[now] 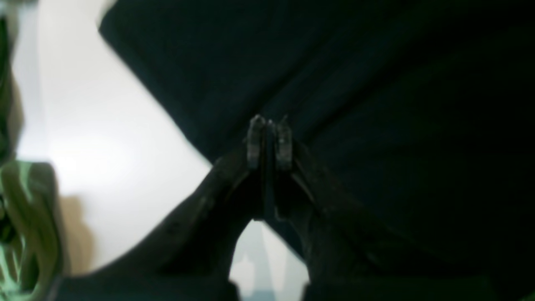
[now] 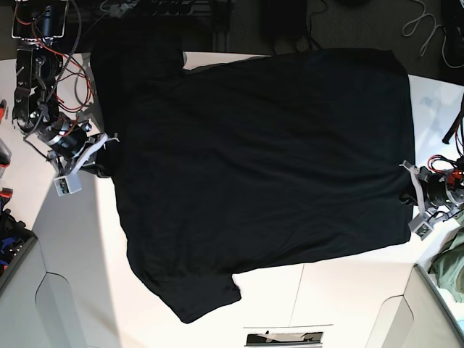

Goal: Layout the t-shirt on the table in an organized manner, then fold the t-shirt properly
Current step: 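Pull the shirt with both grippers to straighten it square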

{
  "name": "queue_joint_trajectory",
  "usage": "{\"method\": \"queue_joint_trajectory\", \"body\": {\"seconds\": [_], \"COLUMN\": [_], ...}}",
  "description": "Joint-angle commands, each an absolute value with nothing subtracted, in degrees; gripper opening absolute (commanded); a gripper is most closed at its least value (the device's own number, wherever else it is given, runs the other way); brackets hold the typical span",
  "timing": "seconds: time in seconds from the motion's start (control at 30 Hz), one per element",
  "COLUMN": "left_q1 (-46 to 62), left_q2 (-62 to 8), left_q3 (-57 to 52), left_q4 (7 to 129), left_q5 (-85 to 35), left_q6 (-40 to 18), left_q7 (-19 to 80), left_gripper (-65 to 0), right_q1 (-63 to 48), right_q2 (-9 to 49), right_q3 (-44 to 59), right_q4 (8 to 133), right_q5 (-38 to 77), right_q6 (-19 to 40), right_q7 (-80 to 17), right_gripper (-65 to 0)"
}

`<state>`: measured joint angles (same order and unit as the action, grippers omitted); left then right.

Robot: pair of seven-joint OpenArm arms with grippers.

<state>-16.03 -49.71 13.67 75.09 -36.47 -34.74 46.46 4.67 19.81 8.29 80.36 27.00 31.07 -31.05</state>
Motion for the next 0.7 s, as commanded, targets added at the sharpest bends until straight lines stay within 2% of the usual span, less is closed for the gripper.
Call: {"method": "queue_joint_trajectory", "body": {"seconds": [0.0,0.13,0.43,0.53,0.67], "left_q1": [-17.04,-15.73,-2.87,0.84,3.75], "left_q2": [-50.92,-51.0,-50.94,-50.63,-47.66], "left_q3": [13.17,13.17,13.17,13.15,13.17], "left_q4": [77.1,80.09,80.29,80.31,80.16], "left_q5": [-37.21,-41.63,-41.5,-41.17,-37.01], "left_q6": [-34.7,-34.76,-34.72,-34.72,-33.58], "left_q7": [47.27,51.48,50.78,50.06,48.58], "left_gripper": [-58.9,-58.9,-59.0,-63.8,-63.9], "right_q1": [6.31,8.43,10.11,10.11,10.09], "right_q2": [20.45,20.45,20.47,20.47,20.47], "right_q3": [8.78,8.78,8.78,8.78,8.78], "right_q4": [81.41,81.41,81.14,81.14,81.14], "right_q5": [27.86,27.81,26.98,26.96,26.96], "right_q6": [31.07,31.07,31.05,31.05,31.05], "right_q7": [-29.91,-30.5,-30.68,-30.68,-30.7], "right_gripper": [-65.0,-65.0,-65.0,-65.0,-65.0]}}
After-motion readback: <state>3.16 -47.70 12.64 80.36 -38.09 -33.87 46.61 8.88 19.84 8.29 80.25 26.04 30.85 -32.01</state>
